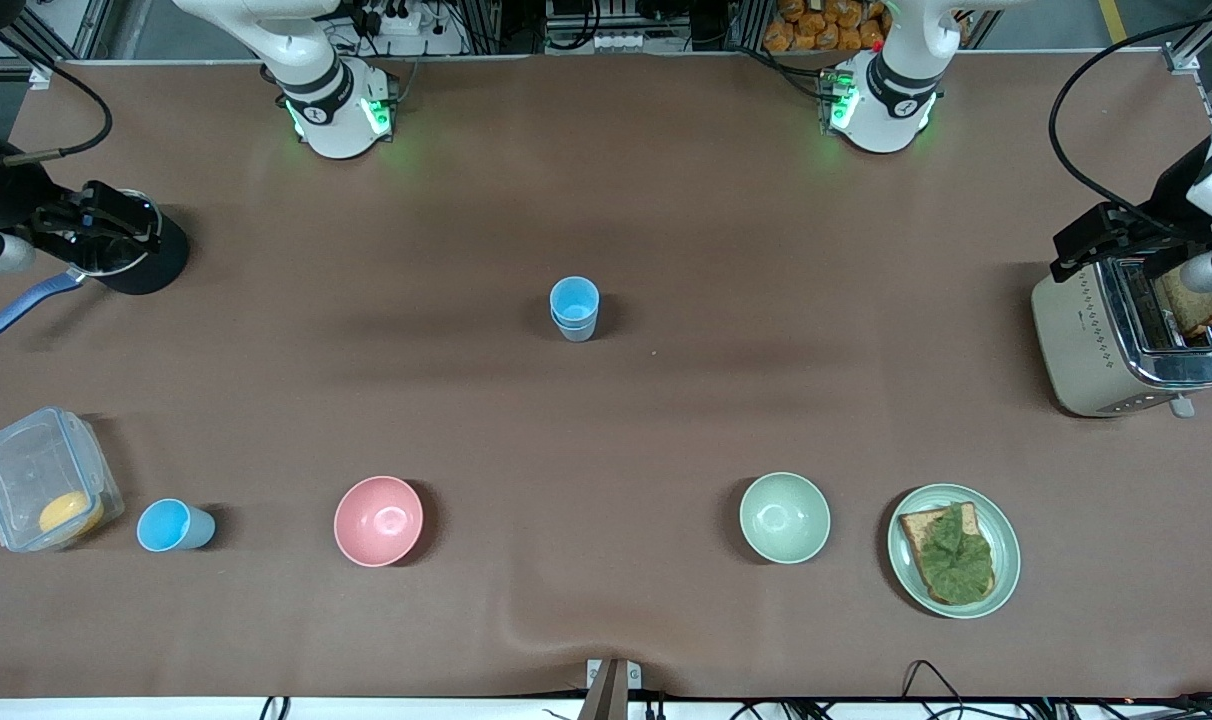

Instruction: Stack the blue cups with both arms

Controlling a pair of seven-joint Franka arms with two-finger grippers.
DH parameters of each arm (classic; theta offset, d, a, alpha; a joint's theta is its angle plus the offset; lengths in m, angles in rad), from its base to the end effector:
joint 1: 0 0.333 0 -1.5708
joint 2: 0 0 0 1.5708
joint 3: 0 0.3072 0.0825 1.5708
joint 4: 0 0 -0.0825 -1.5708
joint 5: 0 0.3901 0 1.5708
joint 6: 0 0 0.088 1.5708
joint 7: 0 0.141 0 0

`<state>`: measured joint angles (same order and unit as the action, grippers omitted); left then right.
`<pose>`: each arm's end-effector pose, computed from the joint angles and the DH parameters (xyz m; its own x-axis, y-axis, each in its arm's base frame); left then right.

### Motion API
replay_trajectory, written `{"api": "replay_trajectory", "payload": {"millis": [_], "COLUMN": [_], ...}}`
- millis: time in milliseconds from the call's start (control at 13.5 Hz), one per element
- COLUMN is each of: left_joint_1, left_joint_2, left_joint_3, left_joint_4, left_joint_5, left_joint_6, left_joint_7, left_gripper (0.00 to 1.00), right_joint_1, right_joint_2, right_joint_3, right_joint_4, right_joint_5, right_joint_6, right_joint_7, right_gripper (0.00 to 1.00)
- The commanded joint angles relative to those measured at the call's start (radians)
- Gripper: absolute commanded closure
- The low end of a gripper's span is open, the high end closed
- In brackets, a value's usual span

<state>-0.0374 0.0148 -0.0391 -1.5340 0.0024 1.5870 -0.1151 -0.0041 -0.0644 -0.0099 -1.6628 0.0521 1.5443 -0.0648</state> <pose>0.5669 -0.0430 0.5925 0.9985 0.0386 0.0382 0.0386 -0.9993 0.0026 0.5351 -0.0002 0.5712 0.9974 0.0521 -0.0505 0.0493 -0.9972 -0.0561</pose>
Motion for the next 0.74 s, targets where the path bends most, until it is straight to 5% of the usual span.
{"api": "replay_trajectory", "payload": {"millis": [0, 668], "left_joint_1": [-0.015, -0.01], "left_joint_2": [-0.027, -0.024], "left_joint_3": [0.013, 0.011], "left_joint_4": [-0.031, -0.029], "left_joint_5": [-0.001, -0.013], "left_joint_6": [-0.007, -0.005], "left_joint_7": [0.014, 0.021], "left_gripper": [0.0, 0.0], "right_joint_1": [-0.022, -0.024], "right_joint_2": [0.006, 0.005], "right_joint_3": [0.014, 0.014], "right_joint_4": [0.002, -0.005], "right_joint_5": [-0.011, -0.011], "right_joint_6": [-0.004, -0.006], "right_joint_7": [-0.012, -0.012], "right_gripper": [0.0, 0.0]}}
